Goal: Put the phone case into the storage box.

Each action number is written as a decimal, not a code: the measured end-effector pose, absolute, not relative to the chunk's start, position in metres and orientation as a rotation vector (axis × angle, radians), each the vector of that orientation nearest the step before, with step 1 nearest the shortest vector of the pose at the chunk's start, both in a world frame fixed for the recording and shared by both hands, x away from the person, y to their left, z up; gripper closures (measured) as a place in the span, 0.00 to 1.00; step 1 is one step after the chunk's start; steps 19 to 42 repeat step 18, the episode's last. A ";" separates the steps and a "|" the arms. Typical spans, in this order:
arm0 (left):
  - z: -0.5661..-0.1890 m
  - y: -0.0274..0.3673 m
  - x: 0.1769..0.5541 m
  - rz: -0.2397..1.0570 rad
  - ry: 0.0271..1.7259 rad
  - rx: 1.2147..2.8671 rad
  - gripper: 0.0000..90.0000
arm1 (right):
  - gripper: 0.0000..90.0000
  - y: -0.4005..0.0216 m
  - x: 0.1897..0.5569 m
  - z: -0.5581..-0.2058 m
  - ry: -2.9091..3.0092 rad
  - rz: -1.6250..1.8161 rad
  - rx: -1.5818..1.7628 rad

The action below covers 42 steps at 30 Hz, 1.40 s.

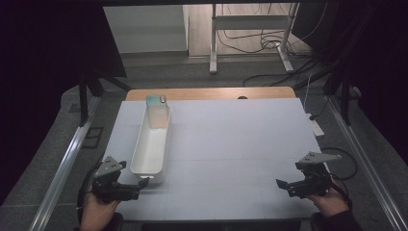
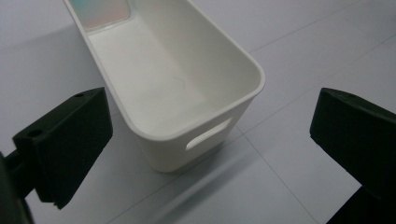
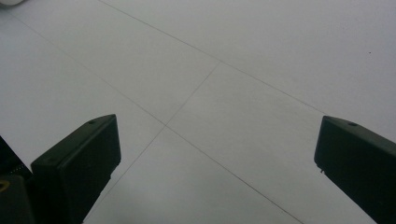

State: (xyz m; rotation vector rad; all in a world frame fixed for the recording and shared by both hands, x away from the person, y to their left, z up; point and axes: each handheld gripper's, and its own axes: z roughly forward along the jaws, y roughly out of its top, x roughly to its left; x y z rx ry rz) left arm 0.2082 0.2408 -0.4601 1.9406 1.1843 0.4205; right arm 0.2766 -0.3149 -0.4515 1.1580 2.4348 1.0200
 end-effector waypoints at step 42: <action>-0.462 0.238 0.206 0.415 1.187 1.983 0.01 | 0.01 -0.314 0.277 -0.452 2.441 1.017 1.153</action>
